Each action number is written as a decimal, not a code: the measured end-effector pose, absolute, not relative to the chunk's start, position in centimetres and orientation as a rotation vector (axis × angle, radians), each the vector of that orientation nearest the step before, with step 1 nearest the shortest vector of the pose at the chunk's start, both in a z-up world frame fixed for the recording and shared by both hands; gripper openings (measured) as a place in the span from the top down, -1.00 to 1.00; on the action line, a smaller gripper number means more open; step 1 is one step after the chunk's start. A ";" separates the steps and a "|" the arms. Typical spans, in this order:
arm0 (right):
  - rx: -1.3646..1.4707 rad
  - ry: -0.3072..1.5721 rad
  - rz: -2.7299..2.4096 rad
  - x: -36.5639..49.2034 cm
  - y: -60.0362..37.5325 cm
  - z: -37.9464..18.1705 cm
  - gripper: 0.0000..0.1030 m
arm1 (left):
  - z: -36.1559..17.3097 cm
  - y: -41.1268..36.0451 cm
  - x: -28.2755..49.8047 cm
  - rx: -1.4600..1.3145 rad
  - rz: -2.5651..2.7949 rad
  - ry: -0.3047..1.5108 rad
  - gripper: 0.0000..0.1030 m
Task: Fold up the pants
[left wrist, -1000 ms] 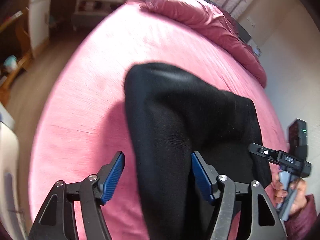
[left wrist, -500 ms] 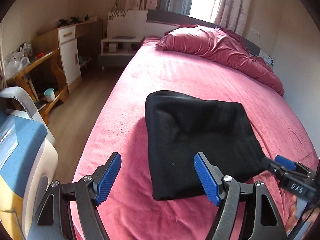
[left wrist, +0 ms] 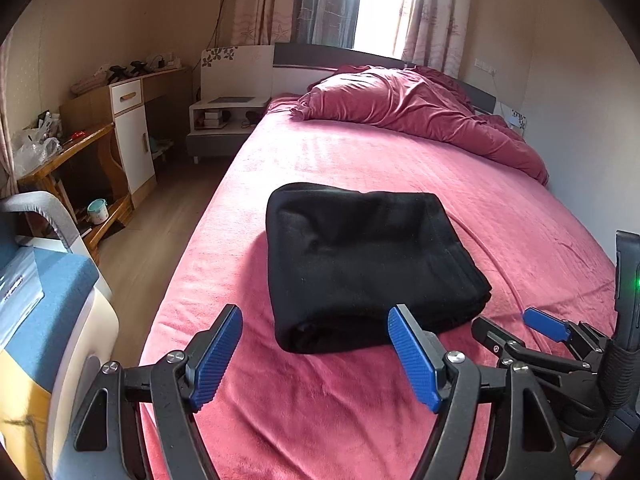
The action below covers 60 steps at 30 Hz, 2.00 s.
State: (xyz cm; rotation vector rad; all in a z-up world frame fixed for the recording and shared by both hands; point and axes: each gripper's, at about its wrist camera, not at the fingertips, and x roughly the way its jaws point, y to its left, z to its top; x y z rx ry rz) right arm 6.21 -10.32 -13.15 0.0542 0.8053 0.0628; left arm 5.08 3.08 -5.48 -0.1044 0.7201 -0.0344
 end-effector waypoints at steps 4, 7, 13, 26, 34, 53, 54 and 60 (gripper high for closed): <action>0.035 0.789 0.047 5.6 -10.5 -13.0 -0.51 | -5.8 2.8 4.8 -0.097 -0.019 0.727 -0.49; 0.033 0.780 0.042 5.1 -10.6 -12.7 -0.51 | -5.9 2.4 4.8 -0.076 0.007 0.733 -0.49; 0.029 0.775 0.030 4.8 -10.7 -12.6 -0.52 | -6.2 2.4 4.8 -0.085 0.004 0.742 -0.49; 0.017 0.784 0.031 4.6 -10.7 -12.9 -0.53 | -6.4 2.4 4.7 -0.086 0.007 0.740 -0.49; 0.010 0.781 0.033 4.5 -10.6 -12.9 -0.53 | -6.5 2.3 4.7 -0.085 0.015 0.740 -0.49; 0.003 0.769 0.035 4.2 -10.5 -12.5 -0.54 | -5.7 2.8 4.2 -0.091 0.032 0.715 -0.49; 0.002 0.768 0.035 4.2 -10.5 -12.4 -0.54 | -5.7 2.8 4.2 -0.091 0.032 0.714 -0.49; -0.002 0.768 0.033 4.2 -10.5 -12.5 -0.54 | -5.7 2.6 4.1 -0.092 0.033 0.714 -0.49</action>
